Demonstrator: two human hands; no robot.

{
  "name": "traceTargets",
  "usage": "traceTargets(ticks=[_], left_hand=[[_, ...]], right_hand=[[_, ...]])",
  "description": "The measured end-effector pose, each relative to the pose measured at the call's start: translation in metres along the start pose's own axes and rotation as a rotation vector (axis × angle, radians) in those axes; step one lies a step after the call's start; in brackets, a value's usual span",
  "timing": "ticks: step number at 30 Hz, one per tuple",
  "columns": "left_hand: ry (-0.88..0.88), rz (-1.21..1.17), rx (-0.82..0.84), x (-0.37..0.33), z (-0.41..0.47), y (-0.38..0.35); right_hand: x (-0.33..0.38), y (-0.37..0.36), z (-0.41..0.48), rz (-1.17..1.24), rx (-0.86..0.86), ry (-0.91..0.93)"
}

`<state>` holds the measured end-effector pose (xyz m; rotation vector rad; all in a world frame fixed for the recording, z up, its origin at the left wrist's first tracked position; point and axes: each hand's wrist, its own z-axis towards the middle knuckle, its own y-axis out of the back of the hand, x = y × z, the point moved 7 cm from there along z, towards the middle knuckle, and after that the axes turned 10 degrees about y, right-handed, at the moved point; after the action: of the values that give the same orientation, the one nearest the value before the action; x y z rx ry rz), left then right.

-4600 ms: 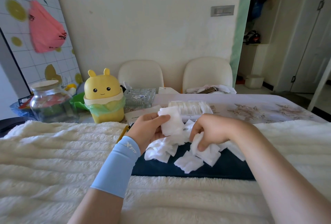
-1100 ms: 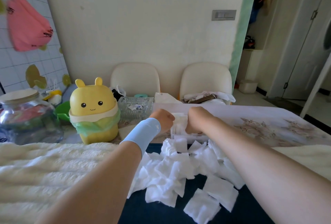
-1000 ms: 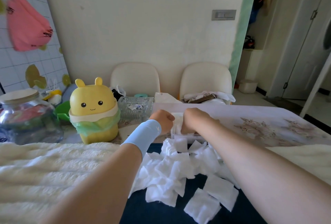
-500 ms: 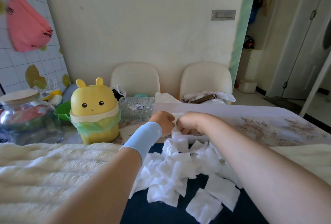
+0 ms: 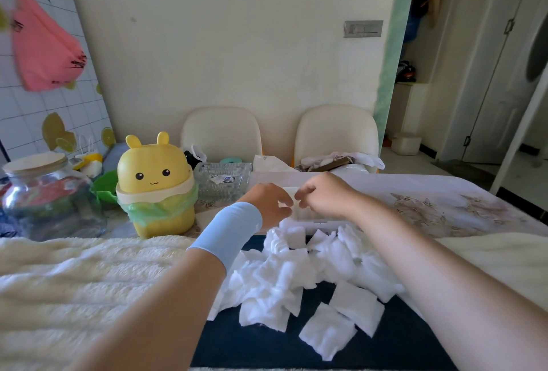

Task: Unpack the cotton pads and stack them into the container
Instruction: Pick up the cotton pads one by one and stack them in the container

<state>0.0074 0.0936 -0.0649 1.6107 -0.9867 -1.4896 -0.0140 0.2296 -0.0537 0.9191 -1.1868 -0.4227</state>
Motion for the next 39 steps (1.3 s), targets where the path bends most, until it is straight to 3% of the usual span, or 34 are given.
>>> traceTargets(ticks=[4,7,10,14,18,26,32,39], left_hand=[[-0.018,-0.067,-0.043,-0.002,-0.021,0.008],[-0.054,0.106,-0.022,-0.009,-0.037,0.000],[-0.027,0.245,0.101,-0.001,-0.048,-0.018],[-0.002,0.337,0.172,0.012,-0.057,-0.026],[0.010,0.212,0.124,0.017,-0.064,-0.016],[-0.005,-0.238,-0.072,0.013,-0.072,-0.004],[-0.047,-0.291,-0.122,-0.005,-0.073,-0.003],[-0.051,-0.404,-0.145,-0.003,-0.078,-0.007]], right_hand=[[0.013,0.000,-0.025,-0.110,0.081,0.129],[0.014,-0.018,-0.036,-0.294,0.186,0.129],[0.015,-0.036,-0.043,-0.501,0.269,0.119],[0.015,-0.049,-0.045,-0.639,0.259,0.136],[0.011,-0.057,-0.040,-0.670,0.227,0.129],[0.003,-0.031,-0.053,-0.278,0.098,0.146],[0.011,-0.001,-0.061,0.203,-0.014,0.161],[0.003,-0.004,-0.086,0.363,-0.068,0.136]])
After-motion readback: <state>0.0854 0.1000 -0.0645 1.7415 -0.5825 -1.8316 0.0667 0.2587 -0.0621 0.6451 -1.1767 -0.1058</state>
